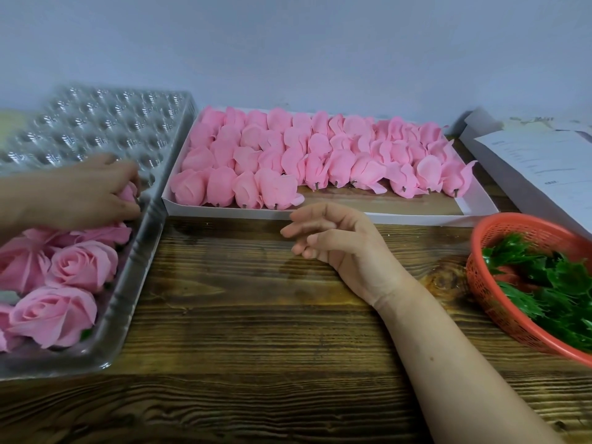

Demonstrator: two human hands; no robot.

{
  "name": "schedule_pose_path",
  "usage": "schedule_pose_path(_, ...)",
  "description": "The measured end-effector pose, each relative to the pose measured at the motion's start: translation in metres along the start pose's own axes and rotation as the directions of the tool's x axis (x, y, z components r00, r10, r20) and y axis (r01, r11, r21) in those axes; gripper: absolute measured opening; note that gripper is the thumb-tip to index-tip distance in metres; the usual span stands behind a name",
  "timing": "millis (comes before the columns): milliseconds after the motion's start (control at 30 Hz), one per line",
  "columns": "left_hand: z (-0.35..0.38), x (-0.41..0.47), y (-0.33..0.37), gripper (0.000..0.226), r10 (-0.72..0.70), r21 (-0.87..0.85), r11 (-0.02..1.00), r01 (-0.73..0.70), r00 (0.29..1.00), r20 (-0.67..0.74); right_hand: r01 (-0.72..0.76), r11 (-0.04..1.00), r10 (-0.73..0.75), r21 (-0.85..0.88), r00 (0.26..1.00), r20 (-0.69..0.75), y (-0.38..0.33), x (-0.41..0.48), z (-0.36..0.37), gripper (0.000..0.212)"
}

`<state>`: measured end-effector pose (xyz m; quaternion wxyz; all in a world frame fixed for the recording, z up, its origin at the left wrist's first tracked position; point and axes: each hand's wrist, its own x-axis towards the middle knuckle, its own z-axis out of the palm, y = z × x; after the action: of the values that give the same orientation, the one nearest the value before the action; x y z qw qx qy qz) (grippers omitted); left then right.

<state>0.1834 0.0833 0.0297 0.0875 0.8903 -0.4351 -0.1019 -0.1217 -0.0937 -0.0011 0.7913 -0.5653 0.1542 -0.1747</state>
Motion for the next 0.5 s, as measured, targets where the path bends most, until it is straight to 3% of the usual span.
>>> schedule_pose_path(133, -0.004, 0.0, 0.007, 0.029, 0.023, 0.037, 0.999, -0.025, 0.999, 0.03, -0.004, 1.0, 0.004, 0.006, 1.0, -0.005, 0.0, 0.0, 0.0, 0.032)
schedule_pose_path(267, -0.015, -0.007, 0.018, 0.043, 0.037, 0.026, 0.999, -0.035, 0.996, -0.079, -0.012, 1.0, 0.012, 0.007, 1.0, -0.002, -0.001, 0.0, -0.001, 0.032)
schedule_pose_path(500, -0.022, -0.014, 0.02, 0.03, 0.056, 0.001, 0.998, -0.056, 0.993, -0.104, -0.018, 1.0, 0.018, 0.016, 1.0, -0.002, -0.002, 0.0, 0.0, 0.031)
